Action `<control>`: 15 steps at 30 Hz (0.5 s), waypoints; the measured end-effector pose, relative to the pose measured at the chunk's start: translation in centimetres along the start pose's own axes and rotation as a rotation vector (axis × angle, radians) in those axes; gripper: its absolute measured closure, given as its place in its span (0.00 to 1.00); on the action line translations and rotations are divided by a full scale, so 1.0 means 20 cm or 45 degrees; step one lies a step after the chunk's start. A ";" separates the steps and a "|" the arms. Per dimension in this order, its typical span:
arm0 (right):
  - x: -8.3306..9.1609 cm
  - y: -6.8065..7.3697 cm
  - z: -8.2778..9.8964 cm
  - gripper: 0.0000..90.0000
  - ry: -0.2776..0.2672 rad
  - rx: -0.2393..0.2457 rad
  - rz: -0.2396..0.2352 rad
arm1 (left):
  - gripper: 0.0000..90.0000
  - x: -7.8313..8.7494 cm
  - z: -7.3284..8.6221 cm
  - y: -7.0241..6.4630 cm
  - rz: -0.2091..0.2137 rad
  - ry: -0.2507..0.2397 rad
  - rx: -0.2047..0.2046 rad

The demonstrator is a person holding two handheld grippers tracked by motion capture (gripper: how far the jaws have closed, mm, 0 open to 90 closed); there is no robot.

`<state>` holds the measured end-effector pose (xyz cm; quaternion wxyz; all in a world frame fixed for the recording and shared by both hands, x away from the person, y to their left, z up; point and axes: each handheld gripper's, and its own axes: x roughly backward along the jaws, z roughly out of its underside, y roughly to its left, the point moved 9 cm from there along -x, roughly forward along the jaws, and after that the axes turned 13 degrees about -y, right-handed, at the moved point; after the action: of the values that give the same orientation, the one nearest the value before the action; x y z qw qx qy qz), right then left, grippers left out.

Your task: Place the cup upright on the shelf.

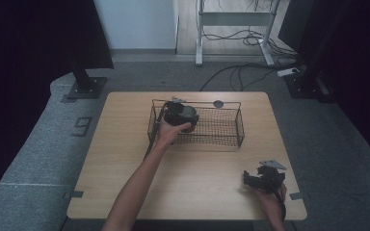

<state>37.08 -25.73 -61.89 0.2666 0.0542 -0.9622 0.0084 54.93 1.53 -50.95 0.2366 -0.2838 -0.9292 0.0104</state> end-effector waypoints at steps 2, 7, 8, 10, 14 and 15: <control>0.00 0.00 0.00 0.02 -0.001 0.002 0.000 | 0.16 -0.01 0.01 0.00 -0.006 0.005 0.004; 0.00 0.00 0.00 0.03 -0.001 -0.001 0.001 | 0.16 -0.04 0.04 0.02 -0.020 0.019 0.006; 0.00 0.00 0.00 0.03 -0.001 -0.001 0.001 | 0.16 -0.04 0.04 0.03 -0.022 0.022 0.005; 0.00 0.00 0.00 0.03 -0.001 -0.001 0.001 | 0.16 -0.05 0.05 0.03 -0.027 0.033 0.007; 0.00 0.00 0.00 0.03 -0.002 0.001 0.001 | 0.16 -0.07 0.08 0.05 -0.036 0.060 0.018; 0.00 0.00 0.00 0.03 -0.001 -0.002 0.002 | 0.16 -0.07 0.08 0.05 -0.040 0.065 0.022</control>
<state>37.08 -25.74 -61.88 0.2662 0.0531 -0.9624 0.0079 55.84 1.79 -53.21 0.2628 -0.2674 -0.9270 0.0075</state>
